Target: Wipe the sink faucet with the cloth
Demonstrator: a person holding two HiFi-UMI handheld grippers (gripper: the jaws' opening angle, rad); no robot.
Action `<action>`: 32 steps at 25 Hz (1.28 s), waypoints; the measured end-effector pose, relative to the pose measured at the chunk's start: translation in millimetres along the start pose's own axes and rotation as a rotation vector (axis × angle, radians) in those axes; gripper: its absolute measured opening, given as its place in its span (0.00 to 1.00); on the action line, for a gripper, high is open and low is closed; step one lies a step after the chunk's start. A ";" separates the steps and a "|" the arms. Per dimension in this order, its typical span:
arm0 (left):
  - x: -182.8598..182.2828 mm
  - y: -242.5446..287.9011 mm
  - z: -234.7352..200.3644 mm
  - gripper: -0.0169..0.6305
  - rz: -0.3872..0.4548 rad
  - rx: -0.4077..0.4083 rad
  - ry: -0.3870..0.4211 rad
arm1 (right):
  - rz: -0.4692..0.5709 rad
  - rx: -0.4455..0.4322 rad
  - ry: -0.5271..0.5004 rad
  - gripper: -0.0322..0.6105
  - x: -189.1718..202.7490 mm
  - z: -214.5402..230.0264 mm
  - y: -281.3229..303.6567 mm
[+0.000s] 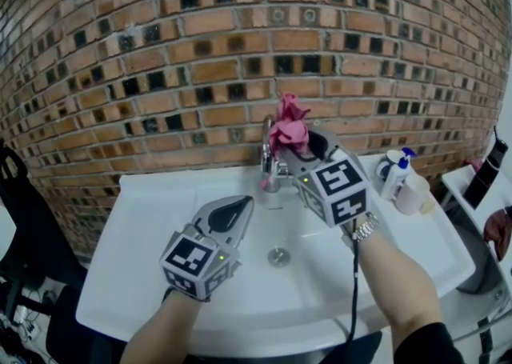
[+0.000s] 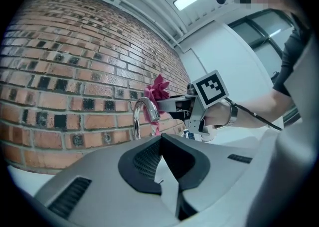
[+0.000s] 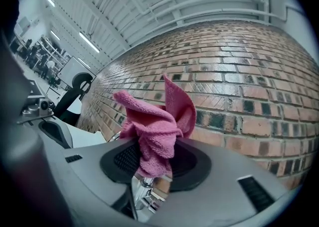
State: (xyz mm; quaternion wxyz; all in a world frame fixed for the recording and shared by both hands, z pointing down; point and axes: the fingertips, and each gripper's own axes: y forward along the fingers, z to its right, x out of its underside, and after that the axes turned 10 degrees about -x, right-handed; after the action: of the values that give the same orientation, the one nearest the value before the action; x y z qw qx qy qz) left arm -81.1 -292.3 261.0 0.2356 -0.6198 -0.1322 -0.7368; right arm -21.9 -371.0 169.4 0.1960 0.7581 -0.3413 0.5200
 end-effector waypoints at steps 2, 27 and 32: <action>1.8 0.1 -0.7 0.03 -0.005 -0.003 -0.005 | -0.003 0.001 0.000 0.29 0.8 3.6 4.2; 5.0 2.3 -4.9 0.03 -0.003 -0.008 0.025 | -0.064 -0.016 0.063 0.29 38.9 27.8 49.5; 4.4 2.5 -4.8 0.03 -0.002 -0.006 0.025 | -0.067 -0.022 0.116 0.29 50.0 29.3 52.0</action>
State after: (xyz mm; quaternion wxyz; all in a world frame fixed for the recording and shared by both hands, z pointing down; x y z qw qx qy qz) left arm -84.4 -297.6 264.1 0.2347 -0.6113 -0.1275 -0.7450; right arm -28.9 -441.7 201.3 0.2412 0.7353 -0.3096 0.5525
